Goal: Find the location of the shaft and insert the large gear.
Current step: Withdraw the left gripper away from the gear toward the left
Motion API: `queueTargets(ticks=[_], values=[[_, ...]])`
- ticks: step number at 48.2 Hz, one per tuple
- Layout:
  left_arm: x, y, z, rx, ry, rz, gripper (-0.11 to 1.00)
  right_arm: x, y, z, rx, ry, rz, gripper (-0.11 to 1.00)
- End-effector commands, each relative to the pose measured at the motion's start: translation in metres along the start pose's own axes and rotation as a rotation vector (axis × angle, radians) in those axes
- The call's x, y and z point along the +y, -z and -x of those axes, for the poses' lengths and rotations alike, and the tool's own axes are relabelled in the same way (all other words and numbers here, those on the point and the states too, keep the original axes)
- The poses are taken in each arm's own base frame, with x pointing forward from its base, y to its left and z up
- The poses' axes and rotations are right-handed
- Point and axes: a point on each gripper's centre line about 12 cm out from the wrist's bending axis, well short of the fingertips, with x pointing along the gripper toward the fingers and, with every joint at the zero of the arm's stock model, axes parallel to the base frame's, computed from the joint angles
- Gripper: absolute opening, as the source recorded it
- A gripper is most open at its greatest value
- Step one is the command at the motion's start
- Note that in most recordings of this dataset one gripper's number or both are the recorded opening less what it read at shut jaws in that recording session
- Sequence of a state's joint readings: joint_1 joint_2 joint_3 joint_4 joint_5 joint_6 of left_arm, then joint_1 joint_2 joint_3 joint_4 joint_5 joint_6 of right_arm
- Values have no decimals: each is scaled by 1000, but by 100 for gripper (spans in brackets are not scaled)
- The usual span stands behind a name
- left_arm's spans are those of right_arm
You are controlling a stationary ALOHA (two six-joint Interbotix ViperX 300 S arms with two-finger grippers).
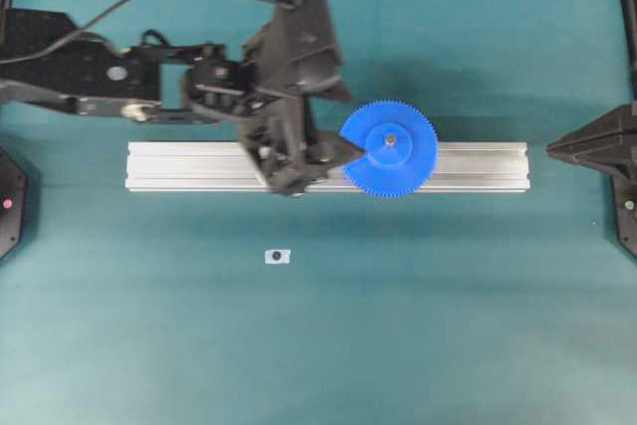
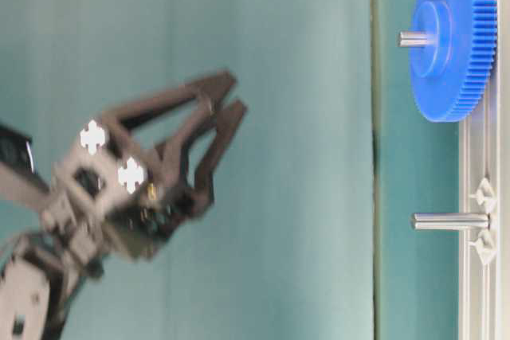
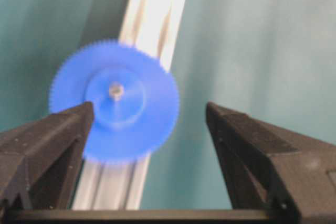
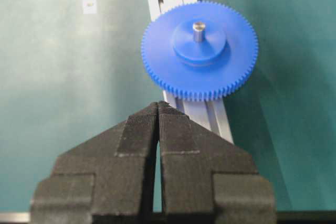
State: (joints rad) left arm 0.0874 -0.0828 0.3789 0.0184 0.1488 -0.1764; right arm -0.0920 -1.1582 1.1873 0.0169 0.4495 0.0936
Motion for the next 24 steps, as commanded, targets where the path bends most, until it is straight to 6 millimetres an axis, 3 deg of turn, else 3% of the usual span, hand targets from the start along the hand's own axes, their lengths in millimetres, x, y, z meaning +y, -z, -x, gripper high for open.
queueTargets(ticks=[1, 24], values=[[-4, -15, 20, -63, 13, -3, 87, 0, -4, 0, -12, -1, -13, 2], [-6, 0, 49, -176, 46, -4, 87, 0, -4, 0, -12, -1, -13, 2]])
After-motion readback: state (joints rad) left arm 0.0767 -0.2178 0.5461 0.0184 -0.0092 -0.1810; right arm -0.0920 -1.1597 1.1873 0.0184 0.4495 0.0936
